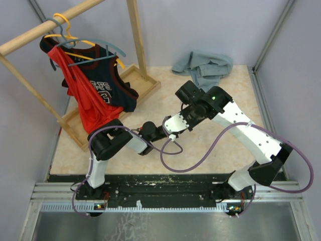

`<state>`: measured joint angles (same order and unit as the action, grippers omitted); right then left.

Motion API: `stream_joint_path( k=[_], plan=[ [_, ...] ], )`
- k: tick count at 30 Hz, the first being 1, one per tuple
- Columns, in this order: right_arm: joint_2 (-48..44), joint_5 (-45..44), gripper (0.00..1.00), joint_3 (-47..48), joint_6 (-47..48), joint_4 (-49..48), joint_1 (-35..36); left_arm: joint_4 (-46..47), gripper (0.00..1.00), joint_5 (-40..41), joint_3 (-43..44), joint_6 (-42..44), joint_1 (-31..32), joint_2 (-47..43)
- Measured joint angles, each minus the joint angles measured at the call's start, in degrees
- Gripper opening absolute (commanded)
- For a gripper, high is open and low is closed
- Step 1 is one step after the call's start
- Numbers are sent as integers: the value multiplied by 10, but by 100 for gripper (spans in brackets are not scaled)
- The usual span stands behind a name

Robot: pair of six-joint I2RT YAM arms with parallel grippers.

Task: Remove the keys from the keyring

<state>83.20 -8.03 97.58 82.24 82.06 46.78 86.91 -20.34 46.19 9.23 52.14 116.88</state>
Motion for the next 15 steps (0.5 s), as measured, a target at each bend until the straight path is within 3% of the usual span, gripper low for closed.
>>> stream_joint_path(
  k=[5, 15],
  plan=[
    [-2, 2, 0, 0, 0, 2, 0, 0, 37, 8, -7, -3, 0, -1],
    [-6, 4, 0, 0, 0, 2, 0, 0, 40, 8, -15, -9, 0, -15]
  ],
)
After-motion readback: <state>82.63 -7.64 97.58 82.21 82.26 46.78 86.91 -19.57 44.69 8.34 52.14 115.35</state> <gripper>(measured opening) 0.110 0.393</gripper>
